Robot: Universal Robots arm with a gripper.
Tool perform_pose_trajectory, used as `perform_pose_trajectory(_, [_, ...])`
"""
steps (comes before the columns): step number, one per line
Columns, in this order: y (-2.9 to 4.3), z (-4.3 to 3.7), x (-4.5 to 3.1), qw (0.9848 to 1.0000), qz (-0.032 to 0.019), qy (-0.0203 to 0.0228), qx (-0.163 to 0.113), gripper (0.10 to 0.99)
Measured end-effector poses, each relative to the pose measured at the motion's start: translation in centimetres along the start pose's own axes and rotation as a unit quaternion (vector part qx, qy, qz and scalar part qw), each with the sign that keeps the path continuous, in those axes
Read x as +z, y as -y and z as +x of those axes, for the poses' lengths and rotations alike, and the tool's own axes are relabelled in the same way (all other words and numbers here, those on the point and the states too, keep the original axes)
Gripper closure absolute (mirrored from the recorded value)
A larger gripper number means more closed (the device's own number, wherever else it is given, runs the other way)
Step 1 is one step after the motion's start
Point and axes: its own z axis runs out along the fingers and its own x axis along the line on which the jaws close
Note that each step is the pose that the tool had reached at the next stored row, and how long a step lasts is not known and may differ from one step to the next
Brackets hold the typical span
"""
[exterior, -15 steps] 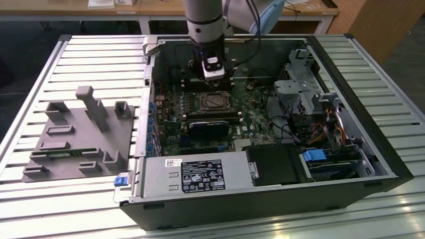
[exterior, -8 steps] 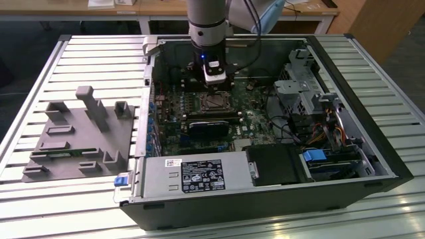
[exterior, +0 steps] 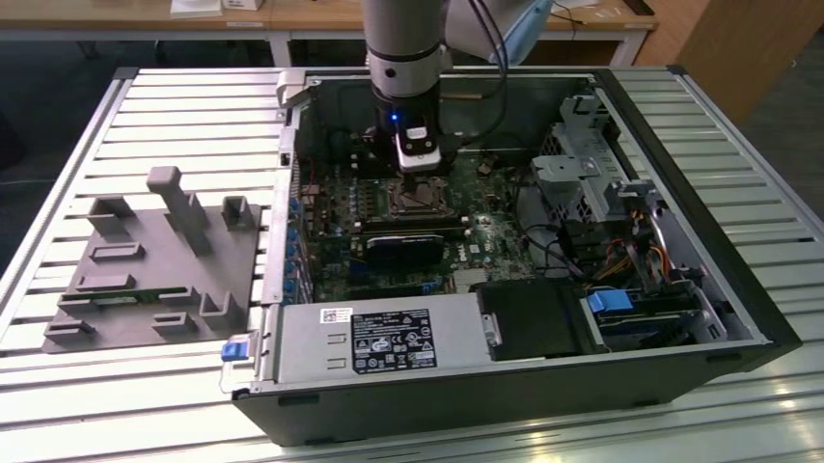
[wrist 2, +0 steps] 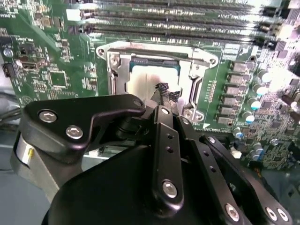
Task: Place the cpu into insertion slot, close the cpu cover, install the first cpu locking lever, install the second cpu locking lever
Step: 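Install the first cpu locking lever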
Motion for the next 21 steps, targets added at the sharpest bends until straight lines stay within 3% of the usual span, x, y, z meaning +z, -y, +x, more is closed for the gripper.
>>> perform_pose_trajectory(11, [0.10,-0.06,0.00,1.0000,0.0013,0.0000,-0.003,0.980])
perform_pose_trajectory(21, [0.00,-0.24,0.12,0.9981,-0.0032,-0.0039,-0.061,0.980])
